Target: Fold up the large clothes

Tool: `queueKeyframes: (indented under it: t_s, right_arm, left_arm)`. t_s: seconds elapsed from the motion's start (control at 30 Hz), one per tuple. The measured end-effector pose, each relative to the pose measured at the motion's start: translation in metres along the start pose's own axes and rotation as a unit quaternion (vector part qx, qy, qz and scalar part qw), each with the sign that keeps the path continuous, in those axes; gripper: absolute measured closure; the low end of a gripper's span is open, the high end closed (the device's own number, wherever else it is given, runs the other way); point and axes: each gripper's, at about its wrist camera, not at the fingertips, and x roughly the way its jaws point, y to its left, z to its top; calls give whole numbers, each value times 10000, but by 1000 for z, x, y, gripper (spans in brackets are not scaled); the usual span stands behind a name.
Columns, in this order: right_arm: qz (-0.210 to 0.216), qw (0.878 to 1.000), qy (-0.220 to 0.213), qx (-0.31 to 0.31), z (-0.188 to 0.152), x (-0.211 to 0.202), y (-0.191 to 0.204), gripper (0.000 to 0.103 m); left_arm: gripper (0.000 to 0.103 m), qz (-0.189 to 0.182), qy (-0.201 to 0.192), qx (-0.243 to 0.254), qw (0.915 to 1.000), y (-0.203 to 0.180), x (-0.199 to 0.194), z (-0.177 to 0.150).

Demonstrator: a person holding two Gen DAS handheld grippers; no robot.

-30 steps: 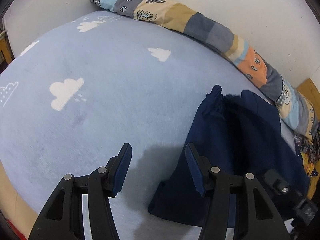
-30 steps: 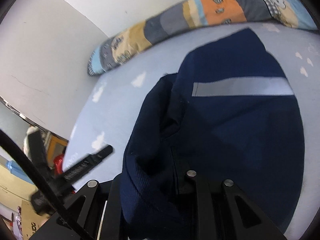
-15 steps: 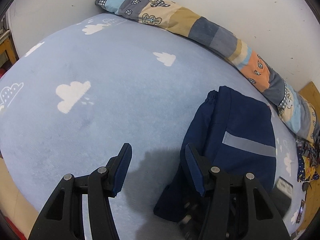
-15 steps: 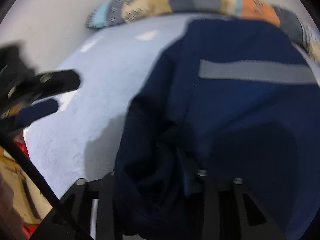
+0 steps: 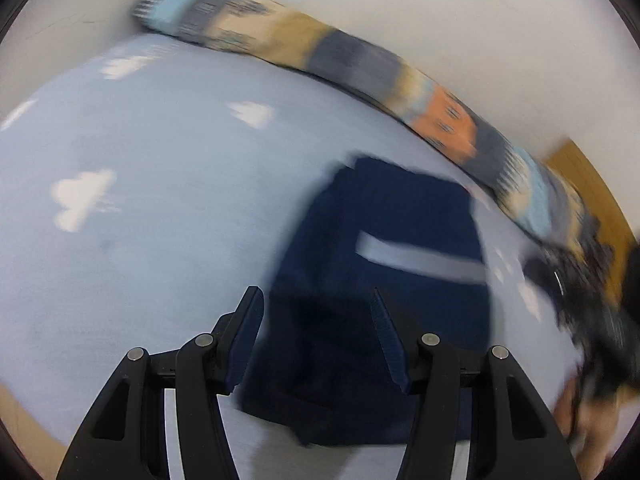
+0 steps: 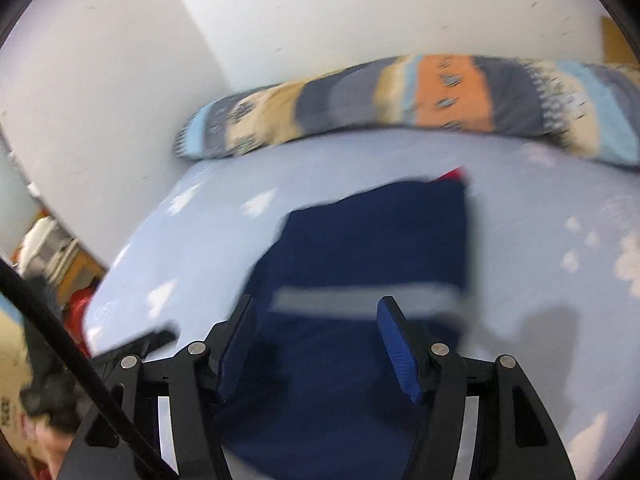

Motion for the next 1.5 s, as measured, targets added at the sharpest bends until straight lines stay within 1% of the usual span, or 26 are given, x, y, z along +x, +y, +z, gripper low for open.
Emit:
queueKeyframes:
  t_s: [0.03,0.07,0.13,0.17,0.27,0.3,0.33,0.37,0.43,0.5,0.57,0.6,0.7,0.77,0.8,0.87,0.9,0.97,1.0,1.07,1.1,1.2,1.27,1.33,1.43,1.5]
  right_arm:
    - [-200,9998,21,15,7,2,-11,40]
    - [-283,9996,44,14,14,6,-20,43]
    - [-470,9987,189,7,32,24,-29,52]
    - [-560,9982,222,60,41,34,-36,60]
    - [-511,9974,386,335,65,67,-47,73]
    - [-565,9965,421,444,76,78,-51,73]
    - [-566,9961,480,480,80,90,-53,74]
    - [-599,9958,528,447,86,105,-52,76]
    - [-804,9933,740,381,93,137,-53,76]
    - [-899,9875,1238,373,89,174,-59,75]
    - [-938,9783,1813,350,74,208,-66,75]
    - [-911,9780,1853,292,71,215,-68,75]
    - [-836,9811,1723,285,78,203,-66,74]
    - [-514,9893,1345,217,83,171,-56,74]
    - [-335,9925,1167,123,83,148,-49,72]
    - [-275,9953,916,-121,75,107,-37,71]
    - [-189,9963,797,-256,65,84,-31,67]
    - [22,9954,759,-580,41,48,-19,66]
    - [52,9946,755,-716,24,31,-14,66]
    - [92,9918,872,-926,-12,8,-9,66]
    - [81,9907,895,-1021,-27,2,-6,66]
    - [-47,9856,1004,-1361,-71,-7,2,66]
    - [-40,9830,1079,-1482,-93,-1,5,66]
    - [-108,9818,1113,-1533,-107,10,5,66]
    - [-170,9815,1286,-1410,-118,33,-3,65]
    - [-338,9753,1450,-1633,-127,47,-2,64]
  left_arm:
    - [48,-80,102,113,9999,-9,5,-4]
    - [48,-97,216,258,9994,-20,11,-10]
    - [48,-82,473,626,9969,-38,24,-21]
    - [48,-36,574,844,9948,-47,31,-29]
    - [48,169,834,1310,9877,-60,47,-44]
    - [48,323,895,1364,9861,-59,52,-47]
    - [48,580,978,1355,9842,-54,60,-50]
    - [50,700,1021,1313,9836,-47,64,-51]
    - [52,666,1082,1183,9848,-37,68,-53]
    - [52,640,1125,1154,9849,-33,71,-54]
    - [52,675,1181,1174,9837,-32,74,-56]
    - [52,682,1194,1185,9834,-33,75,-56]
    - [52,735,1133,1243,9830,-37,73,-57]
    - [52,783,1004,1370,9824,-43,69,-58]
    - [52,839,911,1461,9815,-46,65,-59]
    - [52,1044,608,1701,9780,-52,55,-59]
    - [52,1157,466,1821,9753,-55,52,-59]
    - [52,1411,118,2030,9689,-63,44,-61]
    - [52,1471,14,2090,9668,-65,42,-61]
    - [51,1545,-159,2109,9651,-70,37,-59]
    - [51,1530,-197,2108,9653,-67,40,-53]
    - [51,1653,-254,2099,9633,-67,44,-54]
    - [51,1786,-285,2106,9607,-69,45,-56]
    - [50,1814,-295,2118,9599,-64,42,-54]
    - [50,1909,-284,2097,9585,-57,41,-57]
    - [50,1903,-317,2079,9589,-56,38,-57]
